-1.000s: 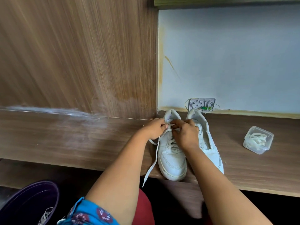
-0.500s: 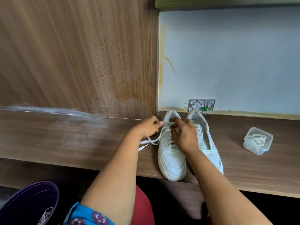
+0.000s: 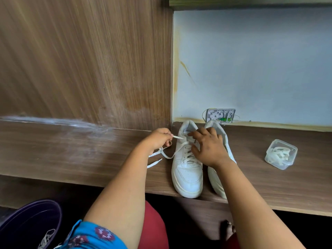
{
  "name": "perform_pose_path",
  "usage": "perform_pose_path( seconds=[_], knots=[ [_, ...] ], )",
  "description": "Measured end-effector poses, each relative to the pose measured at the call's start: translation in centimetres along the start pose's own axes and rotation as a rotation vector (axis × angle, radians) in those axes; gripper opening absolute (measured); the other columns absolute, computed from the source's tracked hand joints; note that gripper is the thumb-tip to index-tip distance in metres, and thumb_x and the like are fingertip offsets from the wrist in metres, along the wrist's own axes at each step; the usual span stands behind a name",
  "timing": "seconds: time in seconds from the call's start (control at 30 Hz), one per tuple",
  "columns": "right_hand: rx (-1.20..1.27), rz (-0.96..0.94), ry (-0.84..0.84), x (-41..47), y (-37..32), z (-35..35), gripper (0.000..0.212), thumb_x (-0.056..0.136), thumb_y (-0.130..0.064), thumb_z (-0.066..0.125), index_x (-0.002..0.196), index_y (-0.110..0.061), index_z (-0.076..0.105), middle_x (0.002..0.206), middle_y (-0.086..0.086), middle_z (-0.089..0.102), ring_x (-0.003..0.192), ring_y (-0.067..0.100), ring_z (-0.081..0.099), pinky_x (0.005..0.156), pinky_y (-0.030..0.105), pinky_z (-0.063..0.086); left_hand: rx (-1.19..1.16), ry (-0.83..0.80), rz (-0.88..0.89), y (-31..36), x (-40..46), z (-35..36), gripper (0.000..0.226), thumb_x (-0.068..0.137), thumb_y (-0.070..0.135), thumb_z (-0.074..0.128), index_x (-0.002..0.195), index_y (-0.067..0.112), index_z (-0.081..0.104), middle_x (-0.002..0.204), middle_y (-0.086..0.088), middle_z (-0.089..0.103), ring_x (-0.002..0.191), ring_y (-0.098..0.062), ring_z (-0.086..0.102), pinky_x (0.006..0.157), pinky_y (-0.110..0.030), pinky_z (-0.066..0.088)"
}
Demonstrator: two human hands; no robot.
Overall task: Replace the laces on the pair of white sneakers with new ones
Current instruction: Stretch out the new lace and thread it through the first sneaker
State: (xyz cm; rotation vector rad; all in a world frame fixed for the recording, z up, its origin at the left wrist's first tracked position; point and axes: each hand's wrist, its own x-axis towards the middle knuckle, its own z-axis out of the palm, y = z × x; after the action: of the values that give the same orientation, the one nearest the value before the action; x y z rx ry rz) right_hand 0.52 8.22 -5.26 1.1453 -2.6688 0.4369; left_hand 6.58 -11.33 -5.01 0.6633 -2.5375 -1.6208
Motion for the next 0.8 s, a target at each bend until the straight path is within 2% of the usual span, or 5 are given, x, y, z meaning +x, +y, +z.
perform_pose_path(
  seconds=[0.13, 0.27, 0.43, 0.67, 0.8],
  knots=[
    [0.047, -0.042, -0.004, -0.3, -0.2, 0.1, 0.046, 0.081, -0.037, 0.059, 0.126, -0.029, 0.055, 0.122, -0.006, 0.048, 0.116, 0.023, 0.036, 0.092, 0.041, 0.038, -0.001, 0.045, 0.018, -0.2, 0.0, -0.5, 0.026, 0.094, 0.010, 0.052, 0.070, 0.016, 0.057, 0.067, -0.001, 0.054, 0.063, -0.011, 0.049, 0.066, -0.026, 0.038],
    [0.109, -0.026, 0.047, -0.4, -0.6, 0.5, 0.044, 0.081, -0.038, 0.046, 0.120, -0.022, 0.061, 0.117, 0.002, 0.050, 0.107, 0.025, 0.038, 0.089, 0.042, 0.042, 0.027, 0.061, 0.007, 0.4, -0.1, -0.5, 0.025, 0.089, 0.013, 0.055, 0.064, 0.017, 0.061, 0.070, -0.004, 0.055, 0.068, -0.015, 0.047, 0.068, -0.028, 0.038],
    [-0.054, 0.041, 0.173, 0.2, -0.9, 1.2, 0.025, 0.089, -0.035, 0.052, 0.101, -0.021, 0.068, 0.110, 0.009, 0.046, 0.101, 0.032, 0.042, 0.077, 0.042, 0.041, 0.072, -0.096, -0.069, 0.7, -0.4, 1.6, 0.051, 0.101, 0.043, 0.038, 0.069, 0.010, 0.060, 0.064, -0.003, 0.057, 0.056, -0.014, 0.047, 0.064, -0.028, 0.041],
    [-0.279, 0.117, -0.081, 1.8, -3.0, 0.9, 0.033, 0.094, -0.024, 0.037, 0.121, -0.023, 0.058, 0.141, 0.006, 0.031, 0.127, 0.030, 0.028, 0.099, 0.046, 0.031, -0.003, -0.057, -0.004, 1.0, 0.3, 2.9, 0.031, 0.100, 0.022, 0.049, 0.070, 0.020, 0.056, 0.067, 0.002, 0.053, 0.063, -0.010, 0.046, 0.070, -0.027, 0.038],
    [-0.205, 0.170, -0.164, 2.6, -2.5, 1.2, 0.034, 0.095, -0.021, 0.040, 0.123, -0.029, 0.057, 0.141, 0.005, 0.033, 0.129, 0.031, 0.026, 0.101, 0.048, 0.030, -0.010, -0.072, 0.006, 0.5, 0.5, 2.2, 0.022, 0.093, 0.020, 0.061, 0.071, 0.020, 0.058, 0.066, 0.002, 0.053, 0.063, -0.008, 0.045, 0.060, -0.024, 0.036]
  ],
)
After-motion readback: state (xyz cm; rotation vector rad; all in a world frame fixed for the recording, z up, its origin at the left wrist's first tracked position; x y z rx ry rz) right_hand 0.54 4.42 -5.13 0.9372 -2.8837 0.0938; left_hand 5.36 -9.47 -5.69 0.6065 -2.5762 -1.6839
